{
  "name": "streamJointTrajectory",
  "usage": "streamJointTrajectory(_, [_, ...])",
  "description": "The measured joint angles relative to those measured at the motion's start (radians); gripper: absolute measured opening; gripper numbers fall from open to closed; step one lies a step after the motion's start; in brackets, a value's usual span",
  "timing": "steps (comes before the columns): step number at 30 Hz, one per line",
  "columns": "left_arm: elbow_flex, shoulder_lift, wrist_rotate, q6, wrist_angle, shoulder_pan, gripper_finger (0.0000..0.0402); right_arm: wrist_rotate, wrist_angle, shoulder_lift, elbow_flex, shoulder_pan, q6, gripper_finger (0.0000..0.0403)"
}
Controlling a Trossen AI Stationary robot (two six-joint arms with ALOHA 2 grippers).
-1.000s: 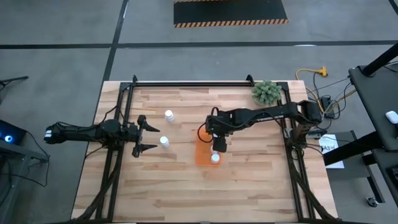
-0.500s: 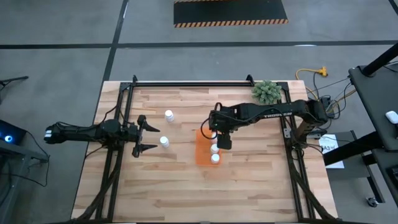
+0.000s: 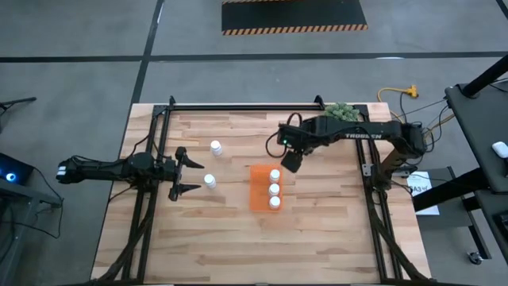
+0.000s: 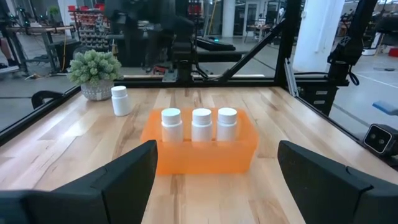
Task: Pick and place pill bottles into a basket
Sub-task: Put the white pill bottle into the orange bin
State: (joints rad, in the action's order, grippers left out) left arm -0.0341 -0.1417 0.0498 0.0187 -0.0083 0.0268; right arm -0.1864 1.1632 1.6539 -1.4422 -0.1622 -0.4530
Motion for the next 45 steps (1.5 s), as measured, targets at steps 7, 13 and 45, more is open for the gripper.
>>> streamJointTrajectory(7, [0.0,0.0,0.0,0.0,0.0,0.0,0.0315,0.0,0.019,0.0,0.0,-0.093,-0.019,0.0216])
streamJointTrajectory(13, [0.0,0.0,0.0,0.0,0.0,0.0,0.0315,0.003,0.031,0.0,0.0,-0.168,-0.018,0.0215])
streamJointTrajectory(45, [0.0,0.0,0.0,0.0,0.0,0.0,0.0315,0.063,0.001,0.002,0.126,-0.324,0.066,0.0215])
